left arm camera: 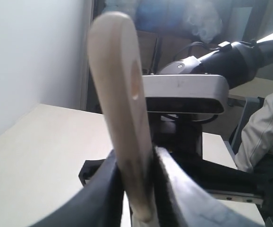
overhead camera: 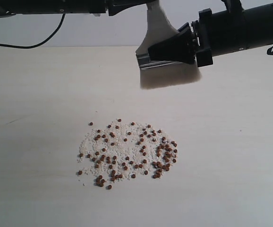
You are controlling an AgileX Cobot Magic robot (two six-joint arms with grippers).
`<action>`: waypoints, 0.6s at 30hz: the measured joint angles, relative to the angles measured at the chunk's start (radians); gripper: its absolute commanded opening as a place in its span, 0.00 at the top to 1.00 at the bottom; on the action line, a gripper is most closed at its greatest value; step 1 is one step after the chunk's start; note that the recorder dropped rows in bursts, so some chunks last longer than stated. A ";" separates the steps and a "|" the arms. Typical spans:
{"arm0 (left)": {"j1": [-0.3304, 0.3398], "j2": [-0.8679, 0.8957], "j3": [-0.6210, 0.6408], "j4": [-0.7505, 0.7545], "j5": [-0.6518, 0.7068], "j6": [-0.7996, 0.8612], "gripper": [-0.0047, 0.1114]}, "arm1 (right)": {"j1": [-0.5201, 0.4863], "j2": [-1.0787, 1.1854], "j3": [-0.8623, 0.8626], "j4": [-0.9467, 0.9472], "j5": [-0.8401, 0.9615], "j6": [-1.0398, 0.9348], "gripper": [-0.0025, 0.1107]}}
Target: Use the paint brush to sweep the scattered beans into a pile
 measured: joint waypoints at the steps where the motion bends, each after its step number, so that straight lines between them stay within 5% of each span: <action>1: 0.000 0.000 0.000 0.002 0.003 0.000 0.79 | 0.005 0.000 0.000 -0.002 0.000 0.000 0.98; 7: -0.002 0.000 0.000 0.014 0.011 -0.002 0.77 | 0.029 0.000 0.000 -0.006 -0.007 0.004 0.98; 14: -0.003 0.000 0.000 0.007 0.009 -0.002 0.59 | 0.033 0.000 0.000 -0.019 -0.007 0.004 0.98; 18: -0.003 0.000 0.000 0.005 0.007 -0.002 0.58 | 0.033 0.000 0.000 -0.021 -0.007 0.004 0.98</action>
